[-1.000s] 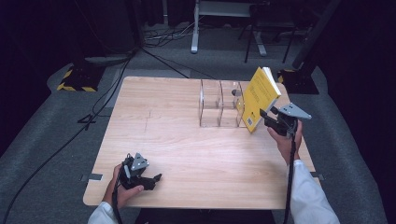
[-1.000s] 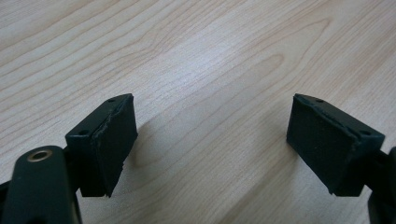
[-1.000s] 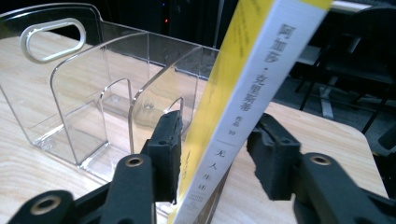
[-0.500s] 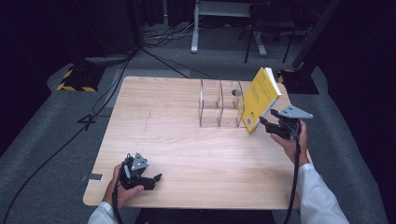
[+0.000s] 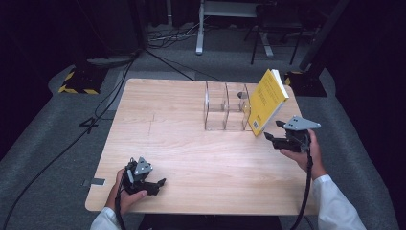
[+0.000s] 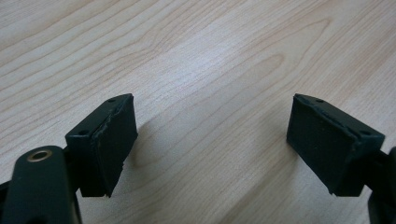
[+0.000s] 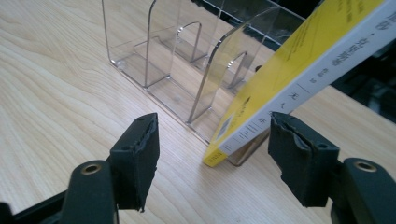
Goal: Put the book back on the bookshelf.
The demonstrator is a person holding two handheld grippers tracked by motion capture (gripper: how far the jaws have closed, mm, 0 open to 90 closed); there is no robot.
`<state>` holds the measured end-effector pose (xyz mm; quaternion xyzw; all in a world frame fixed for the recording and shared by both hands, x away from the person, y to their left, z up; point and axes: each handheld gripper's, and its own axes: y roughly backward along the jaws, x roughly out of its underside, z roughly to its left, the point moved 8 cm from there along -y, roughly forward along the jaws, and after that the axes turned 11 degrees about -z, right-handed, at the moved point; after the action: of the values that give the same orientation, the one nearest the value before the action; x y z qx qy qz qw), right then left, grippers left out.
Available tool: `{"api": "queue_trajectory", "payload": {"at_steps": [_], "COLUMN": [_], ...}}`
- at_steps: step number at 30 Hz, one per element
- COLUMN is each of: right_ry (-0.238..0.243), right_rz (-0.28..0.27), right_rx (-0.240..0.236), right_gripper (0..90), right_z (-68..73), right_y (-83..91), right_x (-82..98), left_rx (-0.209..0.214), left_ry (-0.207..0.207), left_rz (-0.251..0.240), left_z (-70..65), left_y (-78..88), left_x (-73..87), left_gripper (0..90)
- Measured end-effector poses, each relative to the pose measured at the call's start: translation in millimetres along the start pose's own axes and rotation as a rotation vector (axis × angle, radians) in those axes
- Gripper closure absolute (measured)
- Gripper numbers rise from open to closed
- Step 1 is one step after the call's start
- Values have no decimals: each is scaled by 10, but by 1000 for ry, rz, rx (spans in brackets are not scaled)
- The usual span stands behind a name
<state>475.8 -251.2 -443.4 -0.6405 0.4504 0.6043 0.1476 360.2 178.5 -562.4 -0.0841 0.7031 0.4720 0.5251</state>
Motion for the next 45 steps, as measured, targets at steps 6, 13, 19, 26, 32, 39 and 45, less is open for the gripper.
{"api": "queue_trajectory", "payload": {"at_steps": [6,13,19,26,32,39,45], "right_ry": [-10,29,49,54,51,31,-9], "right_rz": [8,65,86,108,128,149,172], "right_rx": [-44,-86,-106,-104,-105,-94,-75], "right_gripper": [343,317,303,288,284,276,275], "right_z": [73,187,271,306,311,279,228], "right_y": [119,203,274,352,448,582,686], "right_x": [56,229,372,534,742,954,1194], "left_rx": [2,1,0,2,0,-2,-1], "left_ry": [0,0,0,0,0,3,3], "left_rz": [3,2,0,2,0,1,3], "left_z": [0,0,0,-1,0,-3,-3], "left_y": [2,2,0,2,0,-1,1], "left_x": [1,1,0,1,0,-1,0], "left_gripper": [167,167,167,167,167,166,166]}}
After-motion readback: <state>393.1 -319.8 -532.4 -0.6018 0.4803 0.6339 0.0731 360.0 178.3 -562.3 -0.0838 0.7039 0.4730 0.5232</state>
